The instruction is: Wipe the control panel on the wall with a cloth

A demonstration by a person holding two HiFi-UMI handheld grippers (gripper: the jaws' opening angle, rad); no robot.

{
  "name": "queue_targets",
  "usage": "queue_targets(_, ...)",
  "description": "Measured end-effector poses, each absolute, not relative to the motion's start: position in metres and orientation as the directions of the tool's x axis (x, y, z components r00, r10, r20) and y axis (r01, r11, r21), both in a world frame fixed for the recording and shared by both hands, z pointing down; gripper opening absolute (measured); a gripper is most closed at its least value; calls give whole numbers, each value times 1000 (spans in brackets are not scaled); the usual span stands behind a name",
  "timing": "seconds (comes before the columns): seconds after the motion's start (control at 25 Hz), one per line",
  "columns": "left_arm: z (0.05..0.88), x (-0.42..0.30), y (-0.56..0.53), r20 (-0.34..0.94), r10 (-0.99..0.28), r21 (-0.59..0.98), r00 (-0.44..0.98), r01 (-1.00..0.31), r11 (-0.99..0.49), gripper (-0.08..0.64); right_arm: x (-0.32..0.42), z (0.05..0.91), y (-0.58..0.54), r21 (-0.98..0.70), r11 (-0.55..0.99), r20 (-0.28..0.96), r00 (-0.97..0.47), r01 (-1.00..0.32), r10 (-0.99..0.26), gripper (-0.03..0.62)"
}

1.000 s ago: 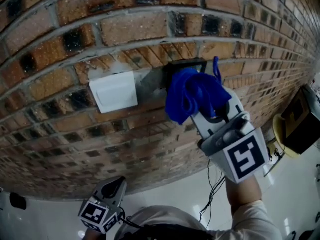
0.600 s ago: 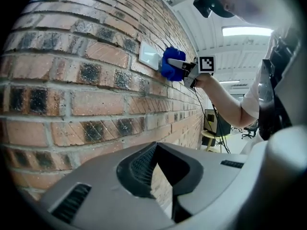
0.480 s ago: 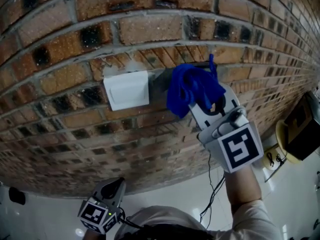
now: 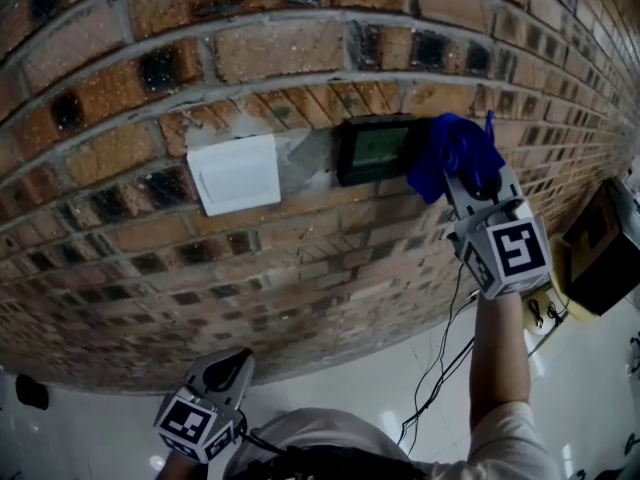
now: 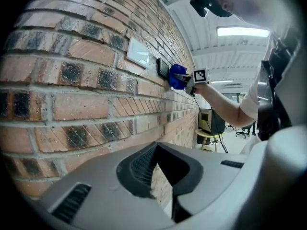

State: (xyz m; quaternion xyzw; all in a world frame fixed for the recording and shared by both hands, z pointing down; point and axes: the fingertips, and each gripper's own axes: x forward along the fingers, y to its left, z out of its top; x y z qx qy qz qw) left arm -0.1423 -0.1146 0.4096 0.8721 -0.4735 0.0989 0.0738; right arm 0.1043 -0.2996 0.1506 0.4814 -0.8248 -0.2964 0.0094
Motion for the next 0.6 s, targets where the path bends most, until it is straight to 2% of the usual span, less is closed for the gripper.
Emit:
queue_targets(0.12, 410, -140, -115, 245, -809, 32, 535, -838, -545, 1, 114, 156, -307, 443, 408, -265, -551, -798, -792, 94)
queue_targets(0.32, 411, -143, -115, 251, -812, 40, 527, -844, -535, 2, 104, 145, -284, 450, 409, -284, -561, -794, -777, 91)
queue_targets(0.44, 413, -145, -115, 257, -812, 47, 524, -846, -531, 0, 72, 133, -252, 485, 445, -309, -624, -752, -718, 89)
queue_targets(0.6, 415, -149, -115, 257, -814, 32, 522, -846, -532, 0, 16, 135, -231, 509, 526, -282, -710, -681, -645, 89)
